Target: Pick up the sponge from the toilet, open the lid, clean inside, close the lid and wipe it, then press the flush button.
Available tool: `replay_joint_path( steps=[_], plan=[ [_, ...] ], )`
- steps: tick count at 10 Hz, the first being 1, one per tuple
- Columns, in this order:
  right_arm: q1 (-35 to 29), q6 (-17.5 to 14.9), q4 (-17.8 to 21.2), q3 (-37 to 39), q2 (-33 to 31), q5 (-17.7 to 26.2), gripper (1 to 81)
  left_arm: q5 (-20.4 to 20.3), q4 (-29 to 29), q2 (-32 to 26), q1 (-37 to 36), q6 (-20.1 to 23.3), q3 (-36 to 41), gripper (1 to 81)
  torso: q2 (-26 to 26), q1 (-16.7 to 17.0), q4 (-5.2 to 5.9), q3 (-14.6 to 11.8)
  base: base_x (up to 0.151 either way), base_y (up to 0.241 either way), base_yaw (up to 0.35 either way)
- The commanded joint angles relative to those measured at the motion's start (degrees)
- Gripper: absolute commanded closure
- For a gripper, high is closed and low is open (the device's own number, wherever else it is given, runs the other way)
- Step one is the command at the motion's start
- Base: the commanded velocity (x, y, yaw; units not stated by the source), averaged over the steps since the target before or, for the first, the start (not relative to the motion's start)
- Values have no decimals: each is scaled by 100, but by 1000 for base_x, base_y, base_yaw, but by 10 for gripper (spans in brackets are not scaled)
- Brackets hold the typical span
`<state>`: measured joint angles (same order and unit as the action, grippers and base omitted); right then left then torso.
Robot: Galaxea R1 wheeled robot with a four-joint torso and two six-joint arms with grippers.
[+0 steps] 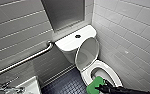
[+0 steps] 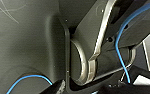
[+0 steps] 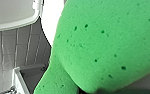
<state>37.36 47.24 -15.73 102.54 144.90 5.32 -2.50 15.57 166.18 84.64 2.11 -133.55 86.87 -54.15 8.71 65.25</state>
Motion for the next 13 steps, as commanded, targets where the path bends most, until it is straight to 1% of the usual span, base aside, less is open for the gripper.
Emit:
replay_joint_path(
  steps=[1, 3, 4, 11, 12, 13],
  plan=[
    [-75, 22, -124, -551, -547, 523, 811, 478, 17, -50, 198, 26, 66, 10, 0, 0, 0, 0, 0, 0, 0],
    [161, 22, -115, -990, -1177, 410, 811, 470, 25, -41, 198, 44, 74, 10, 0, 0, 0, 0, 0, 0, 0],
    [338, 22, -115, -1096, -1416, 278, 811, 470, 34, -41, 198, 44, 74, 10, 0, 0, 0, 0, 0, 0, 0],
    [1664, 22, -53, -1474, -3008, -1024, 811, 443, 52, -41, 207, 62, 74, 10, 0, 0, 0, 0, 0, 0, 0],
    [1857, 22, -62, -1596, -3226, -1146, 811, 434, 52, -32, 207, 62, 83, 10, 0, 0, 0, 0, 0, 0, 0],
    [2016, 5, -97, -1797, -3375, -1147, 811, 434, 52, -32, 207, 62, 83, 10, 0, 0, 0, 0, 0, 0, 0]
  ],
)
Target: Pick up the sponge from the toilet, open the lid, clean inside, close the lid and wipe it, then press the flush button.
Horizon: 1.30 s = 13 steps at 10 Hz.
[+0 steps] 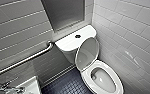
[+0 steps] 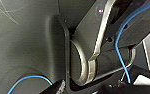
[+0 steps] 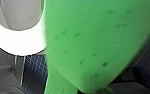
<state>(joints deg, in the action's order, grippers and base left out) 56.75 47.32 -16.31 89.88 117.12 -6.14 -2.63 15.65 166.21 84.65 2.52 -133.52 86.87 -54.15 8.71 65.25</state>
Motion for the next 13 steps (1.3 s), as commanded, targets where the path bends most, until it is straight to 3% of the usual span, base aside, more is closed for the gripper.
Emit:
replay_joint_path(
  steps=[1, 4, 7, 8, 10, 13],
  plan=[
    [271, -13, -48, -831, -756, 8, 811, 439, 43, -26, 206, 20, 89, 10, 0, 0, 0, 0, 0, 0, 0],
    [448, -197, -170, -1665, -1063, -18, 811, 430, 52, -17, 206, 20, 89, 10, 0, 0, 0, 0, 0, 0, 0],
    [-561, -197, -145, -2606, -1617, 173, 811, 430, 52, -8, 206, 20, 81, 10, 0, 0, 0, 0, 0, 0, 0],
    [-1068, -155, -118, -2738, -1619, 546, 811, 430, 52, -9, 206, 20, 72, 10, 0, 0, 0, 0, 0, 0, 0],
    [-1897, -127, -83, -2591, -1038, 1484, 811, 422, 43, -26, 206, 20, 72, 10, 0, 0, 0, 0, 0, 0, 0],
    [-2662, 137, -83, -1838, 267, 2291, 811, 422, 43, -34, 206, 20, 72, 10, 5, 9, 0, -2, 0, 0, 0]
  ],
)
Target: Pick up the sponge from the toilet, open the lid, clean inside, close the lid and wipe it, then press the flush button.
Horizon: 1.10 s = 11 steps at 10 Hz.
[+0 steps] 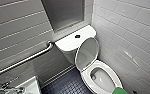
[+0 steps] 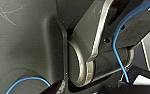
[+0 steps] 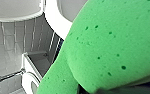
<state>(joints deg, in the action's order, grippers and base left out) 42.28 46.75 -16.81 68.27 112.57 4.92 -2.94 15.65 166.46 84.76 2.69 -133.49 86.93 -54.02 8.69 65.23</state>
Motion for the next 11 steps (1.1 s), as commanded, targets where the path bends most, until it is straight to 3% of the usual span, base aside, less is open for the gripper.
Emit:
replay_joint_path(
  steps=[1, 4, 6, 7, 9, 11],
  plan=[
    [-1469, 255, -41, 596, 1109, 1387, 811, 452, 43, -68, 195, 3, 68, 10, 0, -2, 0, 0, 0, 0, 0],
    [-2209, 352, -42, 1661, 2386, 1968, 811, 452, 26, -69, 186, -6, 59, 10, -5, 0, 2, 0, 0, 0, 0],
    [-2595, 456, 2, 2301, 2877, 1951, 811, 461, 8, -78, 186, -6, 51, 10, -5, 0, 2, 0, 0, 0, 0],
    [-2754, 702, -32, 2695, 3132, 1951, 811, 461, 8, -78, 186, -14, 51, 10, -5, 0, 2, 0, 0, 0, 0],
    [-3017, 730, 2, 3341, 3512, 1924, 811, 461, -10, -86, 186, -15, 51, 10, -5, 0, 2, 2, 0, 0, 0],
    [-3071, 959, -15, 3824, 3688, 1591, 811, 470, -27, -139, 186, -23, 51, 10, -7, 0, 2, 2, 0, 0, 0]
  ],
)
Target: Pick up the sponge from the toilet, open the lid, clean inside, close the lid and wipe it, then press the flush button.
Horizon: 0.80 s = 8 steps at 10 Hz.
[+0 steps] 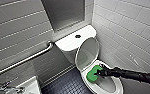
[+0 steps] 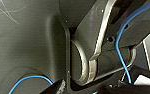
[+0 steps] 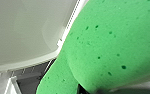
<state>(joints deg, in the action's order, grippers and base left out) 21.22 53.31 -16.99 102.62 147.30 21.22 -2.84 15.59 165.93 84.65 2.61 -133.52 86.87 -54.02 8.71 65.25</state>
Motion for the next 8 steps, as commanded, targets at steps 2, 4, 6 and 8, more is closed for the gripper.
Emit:
replay_joint_path(
  steps=[2, 4, 6, 8],
  plan=[
    [-896, 549, 3, 960, 364, -707, 811, 486, -30, -129, 205, -24, 54, 10, -2, 0, 0, 0, 0, 0, 0],
    [-650, 618, 55, 1696, 758, -1259, 811, 495, -21, -173, 206, -24, 54, 10, -4, 0, 0, 0, 0, 0, 0],
    [-158, 786, 47, 2665, 1472, -1859, 811, 504, -30, -173, 206, -32, 54, 10, -6, 0, 0, 0, 0, 0, 0],
    [10, 760, -120, 2938, 1894, -1859, 811, 504, -21, -182, 206, -41, 54, 10, -6, 0, 0, 0, 0, 0, 0]
  ],
)
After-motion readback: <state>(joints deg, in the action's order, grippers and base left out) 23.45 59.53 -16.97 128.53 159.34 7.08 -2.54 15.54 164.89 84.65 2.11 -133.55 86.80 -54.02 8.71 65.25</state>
